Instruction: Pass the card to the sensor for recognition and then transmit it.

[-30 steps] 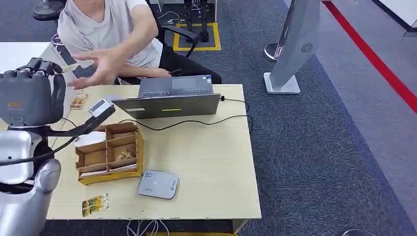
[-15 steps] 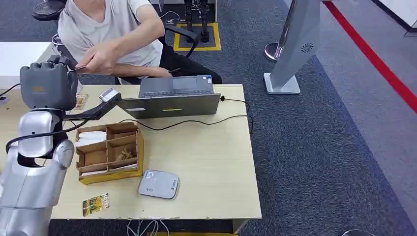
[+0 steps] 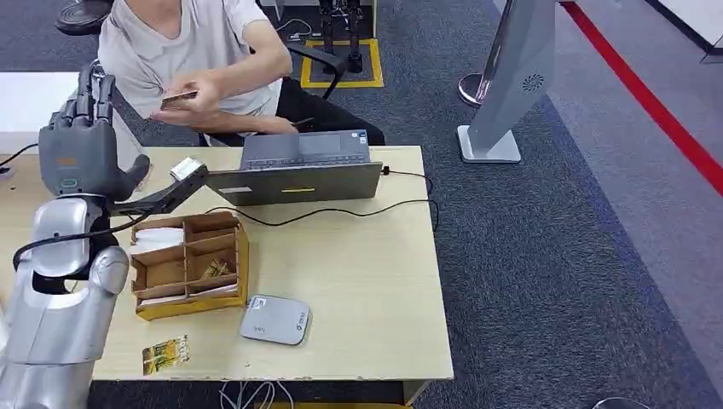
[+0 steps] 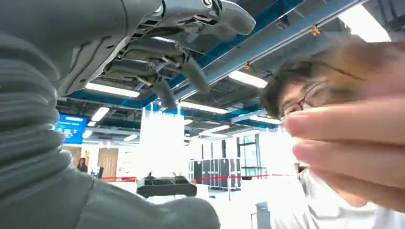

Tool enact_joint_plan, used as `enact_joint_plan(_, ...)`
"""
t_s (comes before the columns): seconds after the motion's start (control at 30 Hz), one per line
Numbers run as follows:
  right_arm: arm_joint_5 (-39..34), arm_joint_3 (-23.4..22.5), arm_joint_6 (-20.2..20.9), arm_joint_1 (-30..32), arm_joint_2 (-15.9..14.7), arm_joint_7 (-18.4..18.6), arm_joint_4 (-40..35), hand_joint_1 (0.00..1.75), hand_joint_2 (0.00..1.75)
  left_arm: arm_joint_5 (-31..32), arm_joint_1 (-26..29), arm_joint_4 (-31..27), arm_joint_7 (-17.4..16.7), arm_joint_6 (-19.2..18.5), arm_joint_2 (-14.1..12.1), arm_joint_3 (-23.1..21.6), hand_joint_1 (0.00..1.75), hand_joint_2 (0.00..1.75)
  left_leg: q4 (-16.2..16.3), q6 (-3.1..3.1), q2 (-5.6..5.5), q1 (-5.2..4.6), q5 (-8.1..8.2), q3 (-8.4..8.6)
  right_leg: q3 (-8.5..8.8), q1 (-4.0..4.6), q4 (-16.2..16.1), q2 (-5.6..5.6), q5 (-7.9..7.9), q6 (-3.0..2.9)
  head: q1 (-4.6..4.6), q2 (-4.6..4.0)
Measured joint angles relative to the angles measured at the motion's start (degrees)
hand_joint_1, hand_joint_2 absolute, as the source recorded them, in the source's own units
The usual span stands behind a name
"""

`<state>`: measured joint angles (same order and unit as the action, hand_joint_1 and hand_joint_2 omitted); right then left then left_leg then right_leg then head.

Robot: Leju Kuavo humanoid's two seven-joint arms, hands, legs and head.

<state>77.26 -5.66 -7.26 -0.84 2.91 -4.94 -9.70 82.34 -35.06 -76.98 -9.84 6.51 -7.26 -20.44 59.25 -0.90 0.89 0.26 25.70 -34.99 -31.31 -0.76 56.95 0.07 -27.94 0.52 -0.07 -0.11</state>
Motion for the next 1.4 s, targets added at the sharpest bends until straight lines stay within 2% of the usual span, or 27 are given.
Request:
enact_joint_plan(0.4, -1.3, -0.3, -0.3, 0.3, 0.0, 0.1, 0.0, 0.00, 1.75, -4.7, 5.1, -8.4, 2.4, -1.0, -5.6, 2.6, 0.00, 1.75, 0.0, 0.00, 0.07, 0.01, 0.00, -0.01, 0.00, 0.01, 0.0, 0.04, -0.01, 0.00, 0.00, 0.00)
enact_joint_plan(0.57, -1.3, -0.4, -0.3, 0.3, 0.0, 0.1, 0.0, 0.00, 1.75, -4.8, 5.3, -8.5, 2.5, -1.0, -5.7, 2.6, 0.00, 1.75, 0.0, 0.00, 0.07, 0.01, 0.00, -0.01, 0.00, 0.01, 0.0, 0.05, -0.01, 0.00, 0.00, 0.00)
enact_joint_plan(0.63, -1.5, -0.5, -0.3, 0.4, 0.0, 0.1, 0.0, 0.00, 1.75, -5.9, 6.2, -9.8, 2.8, -0.8, -6.7, 3.3, 0.00, 1.75, 0.0, 0.00, 0.11, 0.01, 0.00, -0.01, 0.00, 0.01, 0.0, 0.10, -0.01, 0.00, 0.02, 0.00)
enact_joint_plan(0.67, -2.0, -1.5, -0.6, 1.0, 0.0, 0.5, 0.0, 0.00, 1.75, -12.1, 12.1, -16.2, 5.1, -0.1, -13.3, 10.5, 0.00, 1.75, 0.0, 0.06, 0.23, 0.02, 0.05, -0.01, -0.11, 0.02, 0.1, 0.25, -0.06, -0.07, 0.00, 0.00)
enact_joint_plan(0.7, -2.1, -1.9, -0.7, 1.3, 0.0, 0.7, 0.0, 0.00, 1.75, -14.2, 14.8, -18.3, 6.6, 0.3, -15.3, 15.0, 0.00, 1.75, -0.1, 0.07, 0.21, 0.03, 0.05, -0.05, -0.13, 0.03, 0.1, 0.24, -0.12, -0.09, 0.02, 0.00)
enact_joint_plan(0.8, -2.7, -2.5, -0.8, 1.4, -0.1, 0.9, 0.0, 0.00, 1.75, -17.8, 21.8, -22.2, 8.0, 2.4, -18.2, 23.9, 0.00, 1.75, -0.1, 0.23, 0.34, 0.03, 0.16, 0.03, -0.11, 0.02, 0.1, 0.36, -0.18, -0.18, -0.02, 0.00)
enact_joint_plan(0.87, -3.1, -2.9, -0.9, 1.5, -0.1, 1.1, 0.0, 0.00, 1.75, -20.2, 26.1, -23.9, 9.4, 3.8, -18.9, 29.9, 0.00, 1.75, -0.1, 0.23, 0.40, 0.03, 0.18, 0.04, -0.13, 0.02, 0.1, 0.41, -0.23, -0.23, 0.02, 0.00)
enact_joint_plan(0.93, -3.2, -3.4, -1.0, 1.9, -0.3, 1.1, 0.0, 0.00, 1.75, -23.3, 31.5, -25.2, 11.2, 5.3, -18.8, 37.6, 0.00, 1.75, -0.1, 0.26, 0.38, 0.03, 0.23, 0.03, -0.13, 0.02, 0.1, 0.40, -0.29, -0.25, 0.00, 0.00)
enact_joint_plan(0.97, -3.2, -3.5, -1.0, 1.9, -0.4, 1.2, 0.0, 0.00, 1.75, -24.3, 32.8, -25.5, 12.1, 5.8, -18.8, 39.1, 0.00, 1.75, -0.1, 0.22, 0.38, 0.03, 0.26, 0.02, -0.11, 0.02, 0.1, 0.39, -0.30, -0.24, 0.04, 0.00)
enact_joint_plan(1.03, -3.0, -3.7, -1.0, 2.0, -0.6, 1.4, 0.0, 0.00, 1.75, -29.0, 37.1, -25.6, 16.3, 5.6, -17.9, 47.1, 0.00, 1.75, -0.1, 0.23, 0.36, 0.03, 0.28, 0.03, -0.14, 0.02, 0.0, 0.37, -0.36, -0.21, 0.09, 0.00)
enact_joint_plan(1.2, -2.5, -3.7, -1.7, 2.0, -1.0, 1.8, 0.0, 0.00, 1.75, -46.2, 39.0, -23.4, 27.1, 1.9, -12.3, 64.2, 0.00, 1.75, -0.1, 0.24, 0.28, 0.03, 0.35, 0.07, -0.14, 0.02, 0.0, 0.30, -0.43, -0.15, 0.07, 0.00)
enact_joint_plan(1.3, -2.2, -3.8, -2.0, 2.0, -1.0, 1.8, 0.0, 0.00, 1.75, -47.6, 39.2, -21.7, 29.6, 1.2, -9.6, 70.8, 0.00, 1.75, -0.1, 0.24, 0.18, 0.07, 0.34, 0.07, -0.14, 0.02, 0.0, 0.23, -0.43, -0.15, 0.09, 0.00)
enact_joint_plan(1.4, -2.1, -3.8, -2.0, 1.9, -1.0, 1.7, 0.0, 0.00, 1.75, -49.5, 39.0, -20.9, 28.9, -0.3, -7.9, 74.2, 0.00, 1.75, -0.1, 0.24, 0.07, 0.05, 0.34, 0.08, -0.02, 0.02, 0.0, 0.09, -0.43, -0.15, 0.04, 0.00)
